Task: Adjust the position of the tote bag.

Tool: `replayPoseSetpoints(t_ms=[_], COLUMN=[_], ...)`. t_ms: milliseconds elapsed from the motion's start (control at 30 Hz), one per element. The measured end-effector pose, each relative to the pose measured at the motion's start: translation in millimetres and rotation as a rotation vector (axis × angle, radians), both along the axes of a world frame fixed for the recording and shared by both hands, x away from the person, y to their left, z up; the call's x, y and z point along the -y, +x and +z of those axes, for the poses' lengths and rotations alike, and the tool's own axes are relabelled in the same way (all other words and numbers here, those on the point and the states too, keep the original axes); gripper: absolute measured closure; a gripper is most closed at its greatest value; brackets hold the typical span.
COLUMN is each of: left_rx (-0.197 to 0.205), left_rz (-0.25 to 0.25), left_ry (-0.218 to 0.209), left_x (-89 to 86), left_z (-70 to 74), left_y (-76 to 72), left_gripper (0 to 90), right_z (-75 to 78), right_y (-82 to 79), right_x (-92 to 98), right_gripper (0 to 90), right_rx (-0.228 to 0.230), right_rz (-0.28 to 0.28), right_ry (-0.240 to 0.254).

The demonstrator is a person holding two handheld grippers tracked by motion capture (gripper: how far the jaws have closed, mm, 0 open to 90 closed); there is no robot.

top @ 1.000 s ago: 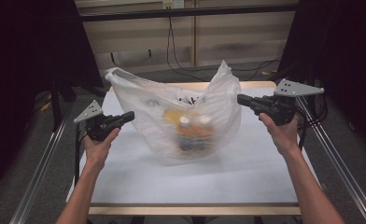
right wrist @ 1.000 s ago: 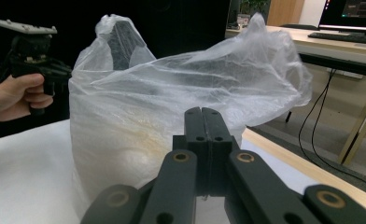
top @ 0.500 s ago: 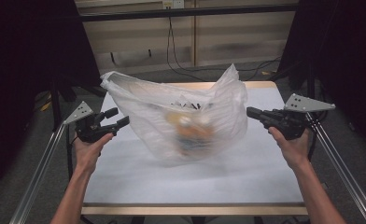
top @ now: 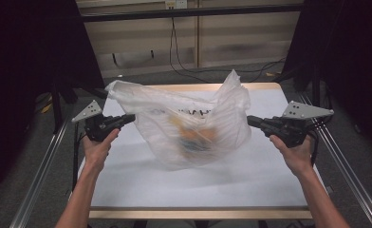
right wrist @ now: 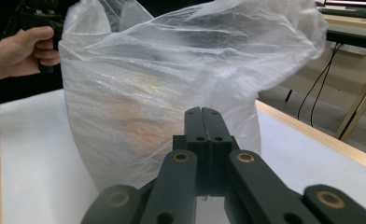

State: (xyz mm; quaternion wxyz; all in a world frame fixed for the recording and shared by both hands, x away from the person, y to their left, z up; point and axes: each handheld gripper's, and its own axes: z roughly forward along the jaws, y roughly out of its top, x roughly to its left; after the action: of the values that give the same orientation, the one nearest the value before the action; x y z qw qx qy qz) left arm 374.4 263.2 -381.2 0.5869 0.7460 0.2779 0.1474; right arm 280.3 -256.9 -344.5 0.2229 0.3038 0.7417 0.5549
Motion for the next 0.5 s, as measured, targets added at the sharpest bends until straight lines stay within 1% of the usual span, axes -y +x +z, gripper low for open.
replayPoseSetpoints(t_ms=[67, 100, 133, 167, 200, 233, 267, 300, 333, 367, 400, 433, 467, 500], left_rx=[-0.004, 0.005, 0.009, 0.012, 0.018, 0.024, 0.026, 0.036, 0.032, 0.037, 0.032, 0.032, 0.035, 0.037], left_rz=[-0.022, -0.028, -0.041, -0.043, -0.045, -0.049, -0.051, -0.045, -0.054, -0.043, -0.044, -0.053, -0.045, -0.046], left_ry=[0.014, 0.027, 0.023, 0.030, 0.027, 0.032, 0.020, 0.036, 0.021, 0.031, 0.021, 0.016, 0.031, 0.035], left_x=[4.0, 4.6, 5.9, 6.8, 7.0, 6.5, 7.1, 6.6, 7.5, 7.6, 8.5, 8.7, 8.6, 8.8], left_z=[-1.0, -0.7, -0.3, 1.0, 2.4, 3.7, 5.2, 6.9, 7.1, 7.6, 7.2, 6.7, 6.8, 6.7], left_y=[-5.1, -7.2, -10.4, -12.7, -14.2, -14.9, -16.0, -16.5, -16.8, -17.0, -17.2, -16.6, -16.3, -16.0], left_gripper=[90.0, 90.0, 90.0, 90.0, 90.0, 90.0, 90.0, 90.0, 90.0, 90.0, 90.0, 90.0, 90.0, 90.0], right_z=[-3.6, -6.5, -8.7, -12.0, -13.0, -12.2, -10.8, -6.3, -2.3, 1.4, 4.7, 7.5, 9.5, 12.3], right_y=[-1.1, -1.2, -1.2, -1.3, -1.9, -2.4, -2.6, -3.1, -3.4, -2.6, -0.3, 2.5, 4.7, 9.7], right_x=[0.4, 0.8, 1.4, 2.4, 3.5, 4.7, 5.8, 8.1, 10.1, 12.3, 14.5, 16.4, 17.6, 19.4], right_gripper=[90.0, 90.0, 90.0, 90.0, 90.0, 87.3, 78.5, 70.1, 67.6, 62.0, 55.5, 49.3, 45.6, 39.2], right_rx=[-0.014, -0.024, -0.030, -0.037, -0.039, -0.038, -0.030, -0.021, -0.011, -0.007, -0.017, -0.018, -0.013, -0.010], right_rz=[-0.005, -0.009, -0.010, -0.008, -0.009, -0.008, -0.013, -0.037, -0.049, -0.056, -0.062, -0.081, -0.099, -0.115], right_ry=[-0.009, -0.012, -0.014, -0.013, -0.013, -0.010, -0.002, 0.013, 0.020, 0.025, 0.031, 0.029, 0.028, 0.022])
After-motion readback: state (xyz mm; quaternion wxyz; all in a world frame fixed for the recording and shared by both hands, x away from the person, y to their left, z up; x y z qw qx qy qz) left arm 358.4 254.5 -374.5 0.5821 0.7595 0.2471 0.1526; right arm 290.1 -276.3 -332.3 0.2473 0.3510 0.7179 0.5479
